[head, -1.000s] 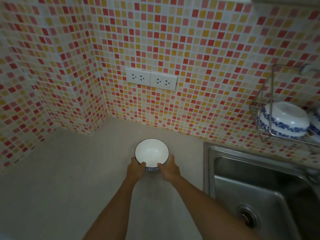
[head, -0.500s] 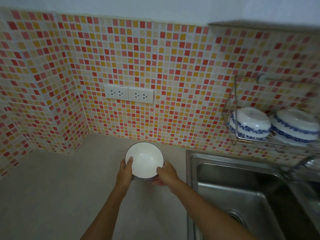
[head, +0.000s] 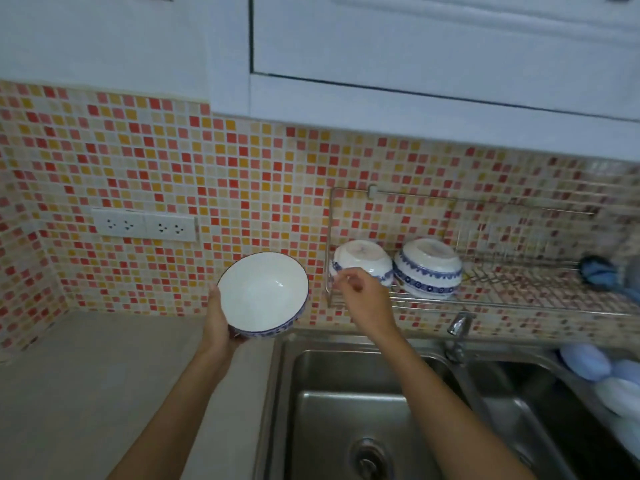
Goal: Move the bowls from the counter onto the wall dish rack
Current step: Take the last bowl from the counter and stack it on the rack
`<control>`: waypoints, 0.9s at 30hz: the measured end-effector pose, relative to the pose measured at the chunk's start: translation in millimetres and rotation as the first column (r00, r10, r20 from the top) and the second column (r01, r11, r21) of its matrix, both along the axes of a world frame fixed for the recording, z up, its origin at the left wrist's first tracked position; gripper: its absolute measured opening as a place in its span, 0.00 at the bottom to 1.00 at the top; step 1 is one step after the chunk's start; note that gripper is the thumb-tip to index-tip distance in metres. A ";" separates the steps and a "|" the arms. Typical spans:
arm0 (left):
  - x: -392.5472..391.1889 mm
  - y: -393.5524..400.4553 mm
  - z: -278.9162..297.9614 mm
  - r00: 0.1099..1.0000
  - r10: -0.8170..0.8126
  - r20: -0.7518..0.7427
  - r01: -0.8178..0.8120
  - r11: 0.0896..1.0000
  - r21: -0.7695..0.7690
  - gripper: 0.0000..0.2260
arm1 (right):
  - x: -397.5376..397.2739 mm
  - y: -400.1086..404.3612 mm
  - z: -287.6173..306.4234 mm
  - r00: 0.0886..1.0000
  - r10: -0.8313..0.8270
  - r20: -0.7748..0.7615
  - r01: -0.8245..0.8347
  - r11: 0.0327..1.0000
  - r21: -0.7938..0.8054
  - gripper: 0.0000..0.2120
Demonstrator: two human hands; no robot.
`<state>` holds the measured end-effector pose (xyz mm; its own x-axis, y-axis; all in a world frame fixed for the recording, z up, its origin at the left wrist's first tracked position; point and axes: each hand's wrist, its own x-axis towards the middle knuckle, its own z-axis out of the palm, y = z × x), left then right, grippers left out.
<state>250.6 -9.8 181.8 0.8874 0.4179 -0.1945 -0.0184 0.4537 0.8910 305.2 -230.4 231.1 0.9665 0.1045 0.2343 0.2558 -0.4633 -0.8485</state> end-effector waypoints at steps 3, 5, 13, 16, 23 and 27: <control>7.6 -36.0 20.0 0.999 0.010 0.049 -0.013 0.998 0.056 0.20 | 20.5 -62.9 3.5 0.967 -0.187 0.171 0.195 0.980 -0.028 0.12; 13.4 -58.1 31.8 0.997 0.006 0.074 -0.014 0.995 0.097 0.22 | 29.9 -95.7 -4.0 0.944 -0.213 0.252 0.244 0.965 -0.096 0.12; 53.4 -130.6 91.2 0.994 0.005 0.112 -0.043 0.938 0.345 0.22 | 60.7 -164.5 -47.1 0.905 -0.011 0.426 0.248 0.827 -0.504 0.16; 68.6 -146.4 106.8 0.991 -0.008 0.132 -0.048 0.909 0.414 0.23 | 61.7 -163.9 -48.8 0.874 0.007 0.485 0.275 0.817 -0.506 0.14; 95.7 -175.0 134.7 0.964 -0.042 0.263 -0.129 0.789 0.601 0.27 | 68.6 -166.8 -61.9 0.802 0.030 0.596 0.334 0.805 -0.490 0.15; 108.2 -187.1 139.6 0.903 -0.030 0.429 -0.311 0.643 0.700 0.28 | 75.5 -166.5 -67.5 0.756 0.042 0.654 0.351 0.817 -0.458 0.15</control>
<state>358.8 -196.9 321.4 0.7287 0.3905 0.5627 -0.4228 -0.3899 0.8181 380.8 -396.9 163.5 0.6374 0.2604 0.7252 0.4996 -0.8562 -0.1317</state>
